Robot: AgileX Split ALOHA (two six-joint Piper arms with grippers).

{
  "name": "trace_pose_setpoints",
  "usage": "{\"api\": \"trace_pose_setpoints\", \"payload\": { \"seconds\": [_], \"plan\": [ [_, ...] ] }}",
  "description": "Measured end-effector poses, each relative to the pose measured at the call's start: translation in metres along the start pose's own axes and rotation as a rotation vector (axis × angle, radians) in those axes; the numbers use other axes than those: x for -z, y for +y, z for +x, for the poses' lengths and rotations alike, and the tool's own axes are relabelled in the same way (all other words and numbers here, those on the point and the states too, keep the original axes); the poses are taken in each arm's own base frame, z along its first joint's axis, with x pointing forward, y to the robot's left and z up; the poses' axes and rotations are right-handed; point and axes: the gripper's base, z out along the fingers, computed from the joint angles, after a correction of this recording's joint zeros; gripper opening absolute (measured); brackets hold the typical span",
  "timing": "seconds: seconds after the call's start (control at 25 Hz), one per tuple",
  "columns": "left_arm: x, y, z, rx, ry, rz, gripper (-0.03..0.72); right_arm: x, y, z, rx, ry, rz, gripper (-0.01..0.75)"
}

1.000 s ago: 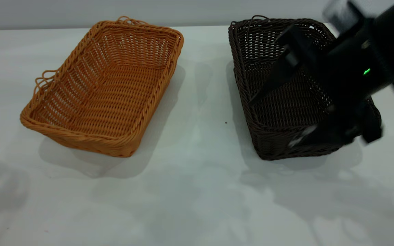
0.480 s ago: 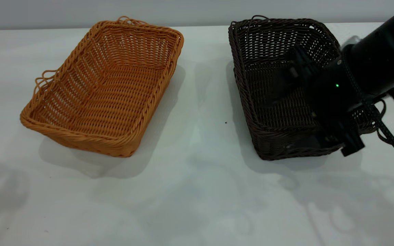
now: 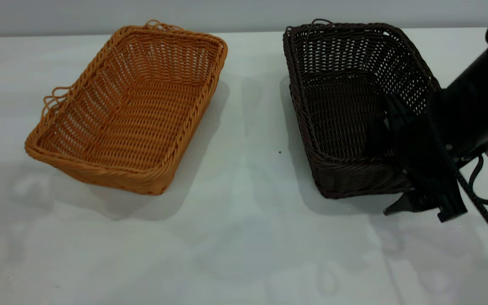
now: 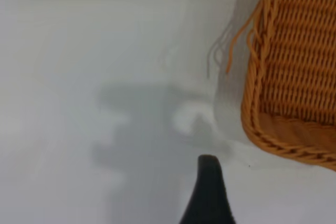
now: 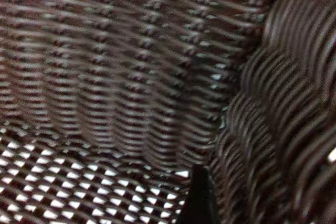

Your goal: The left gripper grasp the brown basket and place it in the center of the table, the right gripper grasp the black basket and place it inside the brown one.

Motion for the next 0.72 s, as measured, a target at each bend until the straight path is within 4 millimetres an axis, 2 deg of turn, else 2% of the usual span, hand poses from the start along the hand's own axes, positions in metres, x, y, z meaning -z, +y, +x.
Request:
{"api": "trace_pose_setpoints", "payload": {
  "seconds": [0.24, 0.44, 0.56, 0.72],
  "plan": [
    [-0.061, -0.018, -0.035, -0.103, 0.055, 0.027, 0.534, 0.000, 0.000, -0.006, -0.020, -0.071, 0.010, 0.543],
    [-0.115, -0.025, -0.065, -0.124, 0.070, 0.032, 0.534, 0.000, 0.000, -0.006, -0.021, -0.069, 0.010, 0.542],
    [-0.146, -0.025, -0.070, -0.126, 0.104, 0.033, 0.534, 0.000, 0.000, -0.006, -0.021, -0.067, 0.009, 0.542],
    [-0.182, -0.030, -0.064, -0.130, 0.157, 0.042, 0.534, 0.000, 0.000, -0.006, -0.021, -0.066, 0.009, 0.542]
  ]
}}
